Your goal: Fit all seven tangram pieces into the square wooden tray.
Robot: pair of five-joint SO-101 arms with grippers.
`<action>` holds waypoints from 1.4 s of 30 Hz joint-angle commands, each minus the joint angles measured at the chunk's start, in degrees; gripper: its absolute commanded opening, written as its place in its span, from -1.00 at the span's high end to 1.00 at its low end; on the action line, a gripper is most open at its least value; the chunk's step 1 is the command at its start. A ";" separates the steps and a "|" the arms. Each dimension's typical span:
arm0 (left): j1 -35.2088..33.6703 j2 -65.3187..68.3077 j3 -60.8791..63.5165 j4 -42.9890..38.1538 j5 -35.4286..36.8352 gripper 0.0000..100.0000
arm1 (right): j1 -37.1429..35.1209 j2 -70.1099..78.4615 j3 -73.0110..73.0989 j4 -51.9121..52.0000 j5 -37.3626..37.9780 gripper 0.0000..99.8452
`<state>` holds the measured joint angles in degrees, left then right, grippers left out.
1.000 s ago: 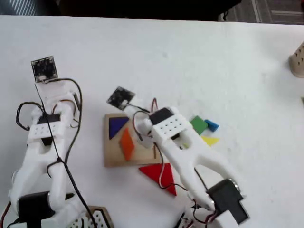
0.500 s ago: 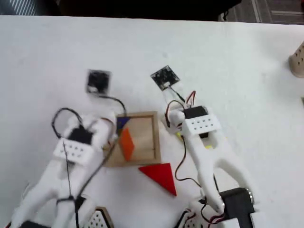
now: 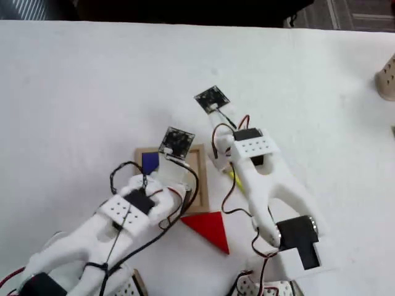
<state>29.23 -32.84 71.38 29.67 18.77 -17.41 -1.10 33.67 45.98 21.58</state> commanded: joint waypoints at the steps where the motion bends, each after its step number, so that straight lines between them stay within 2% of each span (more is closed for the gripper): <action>1: 1.36 4.35 -3.60 -1.32 0.70 0.95 | 0.48 -0.66 -2.73 0.04 -0.18 0.97; 10: -0.22 4.70 -3.52 1.14 0.70 0.95 | 0.48 -0.66 -2.73 0.04 -0.18 0.97; 20: -9.10 4.35 -3.52 4.84 0.44 0.95 | 0.48 -0.66 -2.73 0.04 -0.18 0.97; 25: -8.92 4.26 -3.69 4.84 -5.10 0.95 | 0.48 -0.66 -2.73 0.04 -0.09 0.97; 37: -9.01 -1.54 -5.36 4.22 -5.10 0.95 | 0.48 -0.66 -2.81 -0.04 -0.09 0.97; 42: -9.10 4.26 -5.45 -1.05 -5.01 0.95 | 0.31 -0.40 -2.81 -0.04 -0.18 0.97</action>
<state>20.97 -31.78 68.92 33.27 14.11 -17.41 -1.10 33.67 45.98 21.58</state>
